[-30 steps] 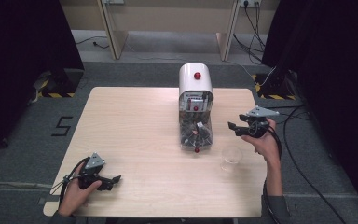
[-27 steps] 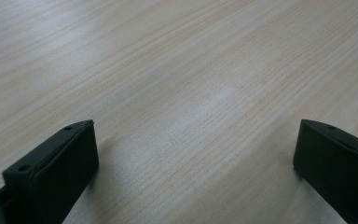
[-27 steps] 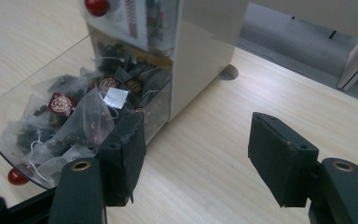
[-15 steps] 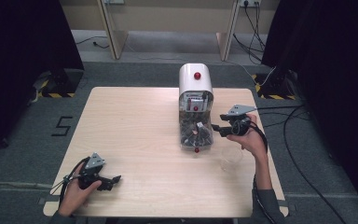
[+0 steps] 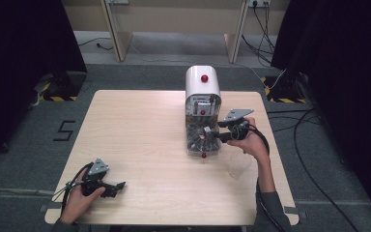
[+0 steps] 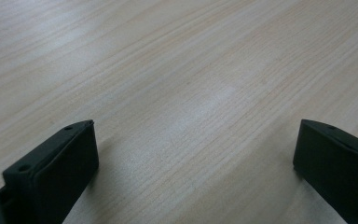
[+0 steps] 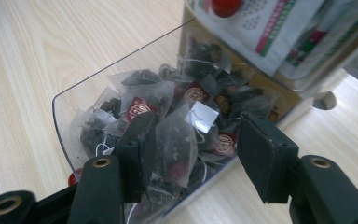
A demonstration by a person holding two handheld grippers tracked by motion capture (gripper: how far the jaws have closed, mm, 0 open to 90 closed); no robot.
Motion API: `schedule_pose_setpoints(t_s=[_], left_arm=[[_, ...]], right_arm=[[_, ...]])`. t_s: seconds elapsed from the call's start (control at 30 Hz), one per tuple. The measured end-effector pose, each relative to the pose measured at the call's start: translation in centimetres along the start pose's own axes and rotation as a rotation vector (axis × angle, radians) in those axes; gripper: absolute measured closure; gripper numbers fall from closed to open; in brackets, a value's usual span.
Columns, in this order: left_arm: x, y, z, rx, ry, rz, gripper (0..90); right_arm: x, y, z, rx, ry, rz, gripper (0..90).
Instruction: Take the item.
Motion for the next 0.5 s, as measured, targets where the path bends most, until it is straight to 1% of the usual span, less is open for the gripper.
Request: schedule_pose_setpoints(t_s=[0.1,0.13,0.2,0.23,0.4,0.43,0.5], left_arm=[[0.0,0.0,0.0,0.0,0.0,0.0,0.0],[0.0,0.0,0.0,0.0,0.0,0.0,0.0],[0.0,0.0,0.0,0.0,0.0,0.0,0.0],[0.0,0.0,0.0,0.0,0.0,0.0,0.0],[0.0,0.0,0.0,0.0,0.0,0.0,0.0],[0.0,0.0,0.0,0.0,0.0,0.0,0.0],[0.0,0.0,0.0,0.0,0.0,0.0,0.0]], right_arm=[[-0.2,-0.6,0.1,-0.024,0.004,-0.011,50.3],[-0.2,-0.9,0.1,-0.03,0.014,-0.016,51.0],[-0.4,-1.2,0.2,-0.046,0.009,-0.027,52.2],[-0.4,-1.4,0.2,-0.045,0.012,-0.028,52.5],[-0.3,-1.8,0.7,-0.084,0.027,-0.024,55.7],[-0.2,-1.9,0.8,-0.089,0.024,-0.023,56.5],[-0.2,-2.0,1.0,-0.1,0.024,-0.035,58.6]])
Point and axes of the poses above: each handheld gripper's, and its own axes: y roughly backward along the jaws, z roughly out of its underside, x roughly to its right, the point moved 7 cm from there along -y, roughly forward along the jaws, and after that the axes turned 4 degrees about -y, right-handed, at the moved point
